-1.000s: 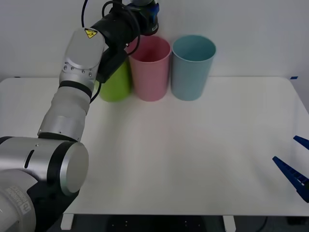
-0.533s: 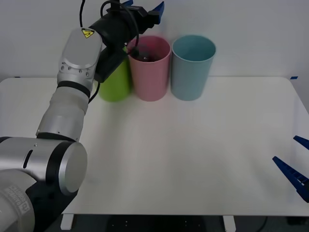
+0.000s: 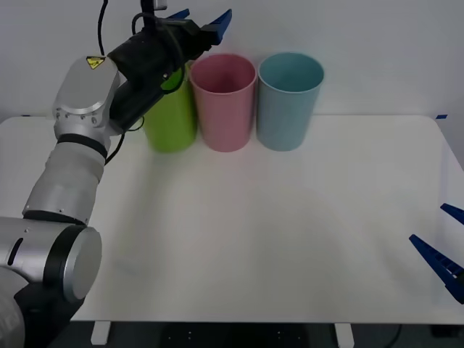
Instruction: Grasp the object on the table and drop it into the matching bin: aluminum can to the light blue bin, PET bottle to the pink bin.
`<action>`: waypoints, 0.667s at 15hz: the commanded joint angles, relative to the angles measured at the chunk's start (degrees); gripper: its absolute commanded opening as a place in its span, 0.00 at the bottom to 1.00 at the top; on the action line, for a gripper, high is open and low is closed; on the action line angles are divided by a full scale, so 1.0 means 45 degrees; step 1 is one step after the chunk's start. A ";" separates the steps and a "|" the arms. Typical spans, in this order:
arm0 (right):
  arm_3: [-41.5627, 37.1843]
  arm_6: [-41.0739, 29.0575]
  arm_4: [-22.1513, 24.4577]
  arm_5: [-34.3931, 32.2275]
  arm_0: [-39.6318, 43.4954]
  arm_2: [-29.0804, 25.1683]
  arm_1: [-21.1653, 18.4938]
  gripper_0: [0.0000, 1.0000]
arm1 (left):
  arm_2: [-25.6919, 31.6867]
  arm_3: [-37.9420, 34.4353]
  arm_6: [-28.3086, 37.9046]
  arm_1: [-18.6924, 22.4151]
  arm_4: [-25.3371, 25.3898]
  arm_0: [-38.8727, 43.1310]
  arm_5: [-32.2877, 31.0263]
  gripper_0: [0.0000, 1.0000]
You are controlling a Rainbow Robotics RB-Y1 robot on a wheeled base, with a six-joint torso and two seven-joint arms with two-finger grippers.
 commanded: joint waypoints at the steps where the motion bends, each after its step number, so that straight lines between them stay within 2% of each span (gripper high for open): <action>1: 0.0000 0.0000 0.0000 0.0000 0.0000 0.0000 0.0000 1.00 | -0.0540 -0.1473 -0.0043 0.0531 0.1123 0.1343 -0.0121 1.00; 10: 0.0000 0.0000 0.0000 0.0000 0.0000 0.0000 0.0000 1.00 | -0.0618 -0.6630 -0.0258 0.2230 0.3505 0.6363 -0.0687 1.00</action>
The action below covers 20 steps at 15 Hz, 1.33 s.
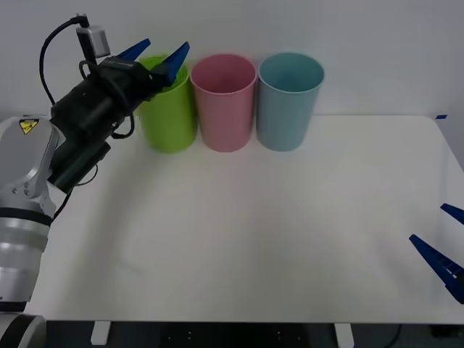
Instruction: Grasp the object on the table and drop it into the matching bin: aluminum can to the light blue bin, PET bottle to the pink bin.
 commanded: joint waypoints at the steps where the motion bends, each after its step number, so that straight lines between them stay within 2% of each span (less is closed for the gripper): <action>1: 0.0000 0.0000 0.0000 0.0000 0.0000 0.0000 0.0000 1.00 | 0.0330 -0.1481 -0.0186 0.0660 0.0704 0.1688 -0.0465 1.00; 6: 0.0000 0.0000 0.0000 0.0000 0.0000 0.0000 0.0000 1.00 | 0.2283 -0.3141 -0.0596 0.1188 0.0919 0.4363 -0.2633 1.00; 9: 0.0000 0.0000 0.0000 0.0000 0.0000 0.0000 0.0000 1.00 | 0.3396 -0.3844 -0.0753 0.1305 0.0567 0.5574 -0.3863 1.00; 16: 0.0000 0.0000 0.0000 0.0000 0.0000 0.0000 0.0000 1.00 | 0.4900 -0.4801 -0.1104 0.1578 0.0235 0.7957 -0.5933 1.00; 20: 0.0000 0.0000 0.0000 0.0000 0.0000 0.0000 0.0000 1.00 | 0.4880 -0.5231 -0.1261 0.1617 0.0235 0.9207 -0.5972 1.00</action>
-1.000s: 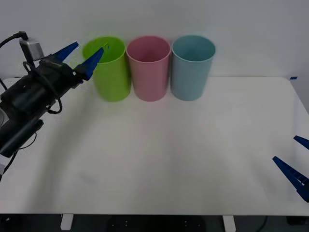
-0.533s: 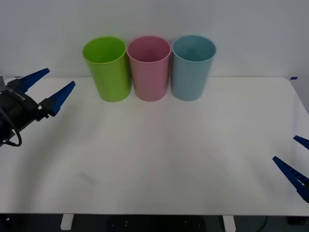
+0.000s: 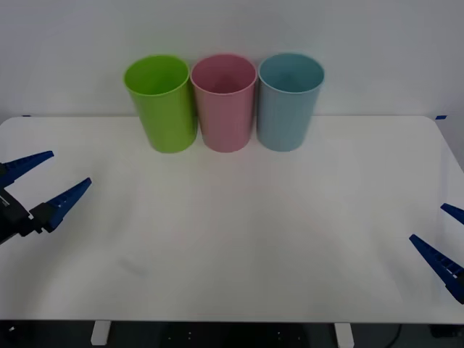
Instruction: Grasp the object on the table and drop it into the matching bin: aluminum can to the light blue bin, PET bottle to the pink bin.
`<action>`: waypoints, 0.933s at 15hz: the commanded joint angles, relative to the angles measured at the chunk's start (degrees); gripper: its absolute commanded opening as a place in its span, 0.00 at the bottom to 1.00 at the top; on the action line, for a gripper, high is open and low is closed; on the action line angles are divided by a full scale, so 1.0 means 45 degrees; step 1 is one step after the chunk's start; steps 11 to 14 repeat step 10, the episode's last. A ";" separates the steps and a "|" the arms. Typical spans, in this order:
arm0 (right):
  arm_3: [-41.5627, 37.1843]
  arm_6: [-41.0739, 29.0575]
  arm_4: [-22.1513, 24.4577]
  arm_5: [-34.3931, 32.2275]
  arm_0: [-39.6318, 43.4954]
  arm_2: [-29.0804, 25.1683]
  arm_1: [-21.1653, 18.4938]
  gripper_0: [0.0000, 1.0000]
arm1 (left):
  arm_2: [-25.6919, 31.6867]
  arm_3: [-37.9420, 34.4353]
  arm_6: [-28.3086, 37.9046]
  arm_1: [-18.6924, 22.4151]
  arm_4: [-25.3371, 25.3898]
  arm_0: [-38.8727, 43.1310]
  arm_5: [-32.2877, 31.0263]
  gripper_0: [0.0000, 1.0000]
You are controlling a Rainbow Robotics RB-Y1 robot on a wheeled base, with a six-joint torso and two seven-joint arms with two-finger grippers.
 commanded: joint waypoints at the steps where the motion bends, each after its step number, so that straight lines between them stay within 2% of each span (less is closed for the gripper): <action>1: 0.0000 0.0000 0.0000 0.0000 0.0000 0.0000 0.0000 1.00 | -0.0014 -0.0191 -0.0096 0.0001 -0.0005 0.0643 0.0007 1.00; 14: 0.0000 0.0000 0.0000 0.0000 0.0000 0.0000 0.0000 1.00 | -0.0229 -0.0367 -0.0057 0.0001 0.0034 0.1209 0.0007 1.00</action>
